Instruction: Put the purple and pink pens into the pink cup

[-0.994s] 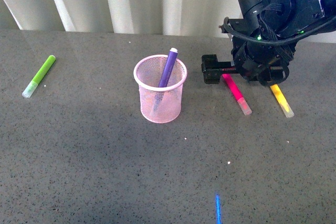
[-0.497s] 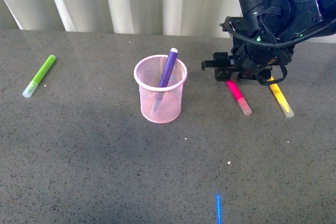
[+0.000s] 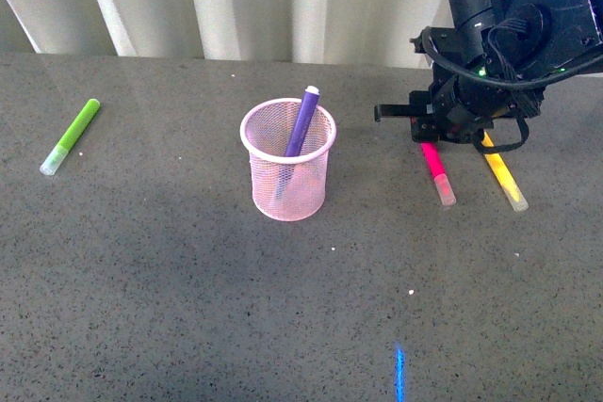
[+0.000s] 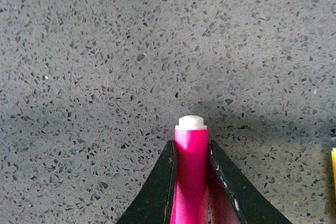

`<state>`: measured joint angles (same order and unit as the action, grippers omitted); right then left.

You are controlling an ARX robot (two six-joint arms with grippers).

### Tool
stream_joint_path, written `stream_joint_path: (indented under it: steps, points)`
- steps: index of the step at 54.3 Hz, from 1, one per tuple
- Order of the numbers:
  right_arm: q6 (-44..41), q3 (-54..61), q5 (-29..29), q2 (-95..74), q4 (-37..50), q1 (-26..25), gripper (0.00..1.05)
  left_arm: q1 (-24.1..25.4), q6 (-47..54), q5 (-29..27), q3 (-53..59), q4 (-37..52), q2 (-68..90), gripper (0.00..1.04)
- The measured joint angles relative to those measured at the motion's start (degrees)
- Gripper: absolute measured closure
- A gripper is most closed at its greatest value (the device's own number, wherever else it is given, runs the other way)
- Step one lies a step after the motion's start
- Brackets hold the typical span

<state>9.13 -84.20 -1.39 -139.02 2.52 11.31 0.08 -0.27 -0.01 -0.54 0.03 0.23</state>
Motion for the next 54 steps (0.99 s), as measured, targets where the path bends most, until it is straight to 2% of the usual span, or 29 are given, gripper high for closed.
stream_joint_path:
  steps: [5, 22, 28, 42, 54]
  points:
    - [1.11, 3.37, 1.07, 2.12, 5.84, -0.15, 0.93, 0.00, -0.02, 0.00, 0.00, 0.00, 0.00, 0.07]
    - [6.40, 26.08, 9.77, 32.61, 45.27, 1.75, 0.93, 0.00, -0.02, 0.00, 0.00, 0.00, 0.00, 0.07]
    - [6.32, 30.91, 10.12, 35.32, 54.21, 3.80, 0.93, 0.00, -0.02, 0.00, 0.00, 0.00, 0.00, 0.07]
    - [6.84, 32.37, 7.19, 29.48, 58.49, 10.08, 0.93, 0.00, -0.02, 0.00, 0.00, 0.00, 0.00, 0.07]
    - [6.49, 24.76, 2.05, 21.88, 57.22, 16.46, 0.93, 0.02, 0.00, 0.00, 0.00, 0.00, 0.00, 0.07]
